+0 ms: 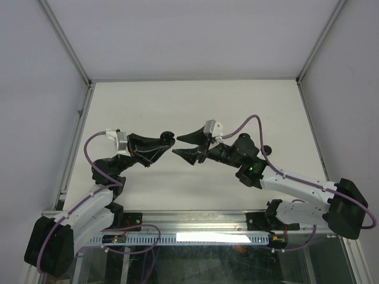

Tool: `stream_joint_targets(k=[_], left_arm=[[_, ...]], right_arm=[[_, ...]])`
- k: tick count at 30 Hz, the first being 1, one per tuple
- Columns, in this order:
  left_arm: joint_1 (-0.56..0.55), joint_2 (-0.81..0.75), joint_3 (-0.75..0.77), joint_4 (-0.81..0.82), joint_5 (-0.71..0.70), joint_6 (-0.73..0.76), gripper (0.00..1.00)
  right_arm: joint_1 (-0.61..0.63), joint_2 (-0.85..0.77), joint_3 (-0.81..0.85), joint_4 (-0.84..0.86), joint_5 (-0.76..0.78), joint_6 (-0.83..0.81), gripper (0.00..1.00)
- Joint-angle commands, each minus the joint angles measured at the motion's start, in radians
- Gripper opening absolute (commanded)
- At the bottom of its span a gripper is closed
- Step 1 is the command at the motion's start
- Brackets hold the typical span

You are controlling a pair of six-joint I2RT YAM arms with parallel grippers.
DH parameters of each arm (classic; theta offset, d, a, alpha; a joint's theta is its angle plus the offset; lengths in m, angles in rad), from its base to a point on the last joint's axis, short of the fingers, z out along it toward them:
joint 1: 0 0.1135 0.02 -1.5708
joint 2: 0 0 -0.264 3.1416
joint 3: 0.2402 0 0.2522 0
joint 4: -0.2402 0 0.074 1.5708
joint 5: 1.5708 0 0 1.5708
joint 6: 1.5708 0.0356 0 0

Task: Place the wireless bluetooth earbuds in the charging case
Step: Place the earbud in the charging case.

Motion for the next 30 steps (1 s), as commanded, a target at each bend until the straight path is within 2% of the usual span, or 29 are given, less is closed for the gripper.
stream_joint_targets(k=[1,9,16,18,19,30], left_arm=[[0.012,-0.017,0.009,0.028,-0.018,0.038,0.10],[0.012,-0.020,0.009,0.026,-0.013,0.042,0.10],[0.012,-0.027,0.009,0.027,-0.007,0.047,0.11],[0.012,-0.026,0.009,0.030,-0.004,0.046,0.11],[0.012,-0.026,0.009,0.031,-0.003,0.045,0.11],[0.012,-0.025,0.006,0.049,0.002,0.036,0.11]], right_arm=[[0.009,0.024,0.073,0.038,0.021,-0.005,0.50],[0.015,0.069,0.098,0.045,0.021,-0.005,0.50],[0.015,0.043,0.075,0.021,0.021,-0.005,0.50],[0.015,0.034,0.076,-0.002,0.280,0.104,0.64],[0.015,0.030,0.074,-0.011,0.307,0.111,0.64],[0.013,0.008,0.058,-0.057,0.356,0.119,0.60]])
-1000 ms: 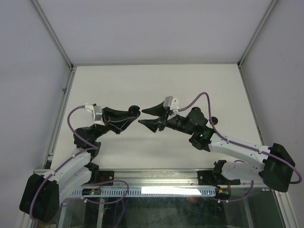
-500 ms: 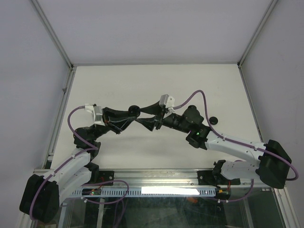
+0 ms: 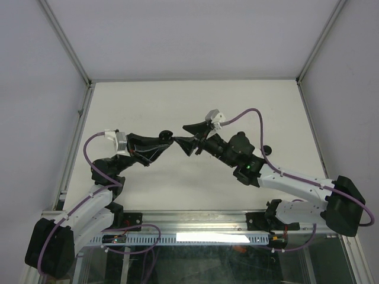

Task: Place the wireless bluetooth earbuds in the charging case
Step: Place the earbud in the charging case.

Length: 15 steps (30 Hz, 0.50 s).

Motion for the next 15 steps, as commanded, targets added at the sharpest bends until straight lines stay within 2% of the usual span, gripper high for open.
stream_joint_targets(k=[1,8,15], left_arm=[[0.000,-0.011,0.006,0.070,0.010,0.005,0.11],[0.001,-0.005,0.008,0.076,0.024,0.002,0.11],[0.001,0.016,0.024,0.073,0.066,-0.023,0.11]], right_arm=[[-0.002,-0.035,0.009,-0.009,0.047,0.003,0.60],[-0.033,-0.086,0.003,-0.092,-0.029,-0.003,0.60],[-0.106,-0.152,-0.002,-0.268,-0.049,0.021,0.61]])
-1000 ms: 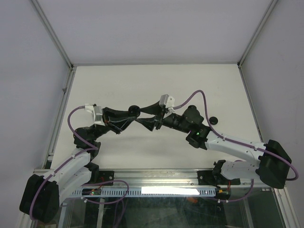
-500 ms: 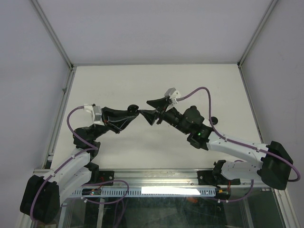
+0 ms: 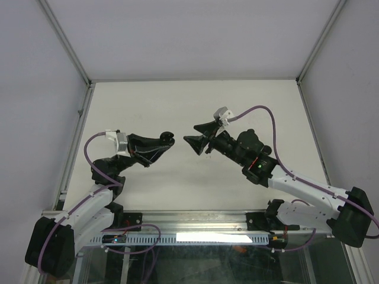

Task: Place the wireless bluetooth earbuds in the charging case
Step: Place the earbud in the charging case, then close the charging case.

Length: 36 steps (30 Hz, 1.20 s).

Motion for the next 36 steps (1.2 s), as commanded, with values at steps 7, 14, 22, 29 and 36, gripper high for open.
stream_joint_targets(k=[7,14,22,29,36], left_arm=[[-0.002,0.060,0.051,0.012,0.082,-0.036,0.12],[-0.017,0.196,0.123,-0.024,0.169,-0.026,0.12],[-0.077,0.297,0.188,-0.039,0.203,-0.024,0.12],[-0.100,0.342,0.187,0.034,0.161,-0.068,0.12],[-0.109,0.411,0.194,0.135,0.138,-0.126,0.12]], right_arm=[[-0.091,-0.099,0.017,-0.206,-0.047,0.080,0.61],[-0.135,-0.137,0.092,-0.366,-0.124,0.126,0.64],[-0.227,-0.144,0.107,-0.395,-0.287,0.171,0.66],[-0.279,-0.109,0.100,-0.328,-0.452,0.230,0.68],[-0.324,-0.099,0.084,-0.263,-0.565,0.266,0.69]])
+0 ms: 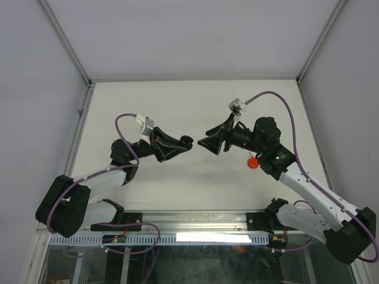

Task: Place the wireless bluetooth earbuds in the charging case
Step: Close the charging case.

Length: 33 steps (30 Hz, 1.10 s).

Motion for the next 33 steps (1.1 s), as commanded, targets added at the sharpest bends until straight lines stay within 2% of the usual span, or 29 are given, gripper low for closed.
stream_joint_targets(k=[1,5,10,18,25,33], left_arm=[[-0.011,0.042,0.043,0.139,-0.019,-0.056,0.12],[-0.018,0.088,0.050,0.218,-0.005,-0.093,0.12],[-0.036,0.136,0.061,0.294,0.010,-0.130,0.12],[-0.058,0.150,0.066,0.289,0.003,-0.123,0.12],[-0.062,0.153,0.053,0.241,-0.059,-0.126,0.12],[-0.064,0.114,0.031,0.115,-0.108,-0.103,0.13]], right_arm=[[-0.027,0.009,0.022,0.094,-0.110,0.038,0.70],[-0.046,0.047,0.015,0.134,-0.173,0.056,0.70],[-0.057,0.127,-0.030,0.325,-0.259,0.152,0.70],[-0.057,0.219,-0.008,0.412,-0.381,0.224,0.66],[-0.057,0.206,0.001,0.411,-0.478,0.229,0.62],[-0.057,0.147,0.005,0.334,-0.478,0.188,0.60]])
